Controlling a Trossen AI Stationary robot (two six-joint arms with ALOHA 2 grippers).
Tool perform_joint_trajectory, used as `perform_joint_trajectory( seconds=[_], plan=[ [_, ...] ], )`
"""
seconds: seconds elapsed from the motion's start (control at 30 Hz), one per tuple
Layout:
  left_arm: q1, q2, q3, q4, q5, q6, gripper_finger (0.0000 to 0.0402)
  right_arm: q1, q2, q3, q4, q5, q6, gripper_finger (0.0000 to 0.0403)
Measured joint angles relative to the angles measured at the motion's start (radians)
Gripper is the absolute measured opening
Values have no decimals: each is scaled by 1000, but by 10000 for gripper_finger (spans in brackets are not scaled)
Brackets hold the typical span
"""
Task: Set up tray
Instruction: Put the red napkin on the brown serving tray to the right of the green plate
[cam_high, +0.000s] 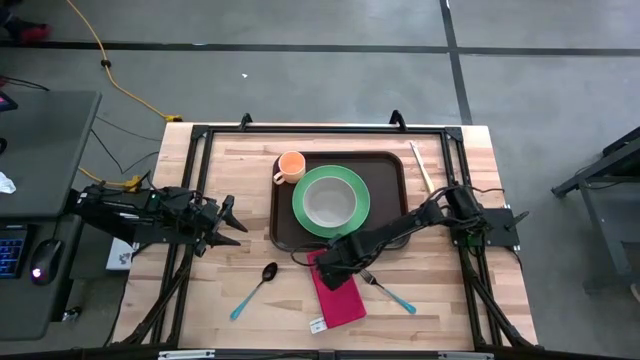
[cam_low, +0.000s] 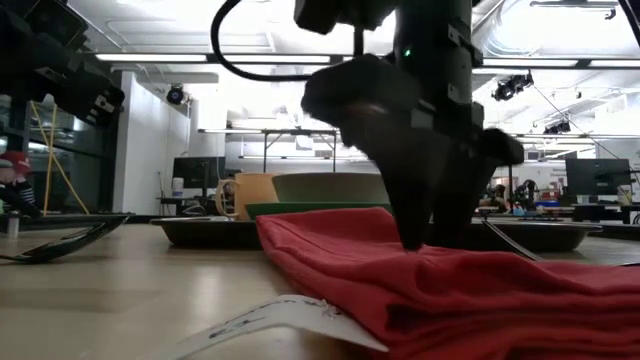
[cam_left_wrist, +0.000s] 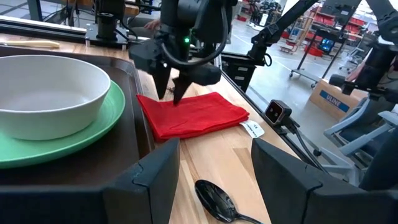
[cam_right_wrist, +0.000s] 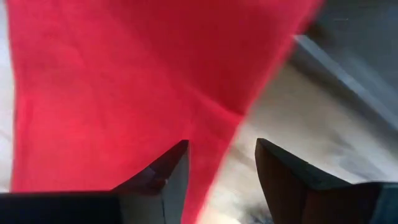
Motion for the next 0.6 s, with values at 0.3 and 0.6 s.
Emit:
perform_joint_trajectory(
  seconds=[0.3,0.6],
  plan=[
    [0,0,0,0,0,-3,230,-24,-6,-56,91,-37,-19,156],
    [0,0,0,0,0,-3,230,-29,-4,-58,90,-40,-34,137]
  ],
)
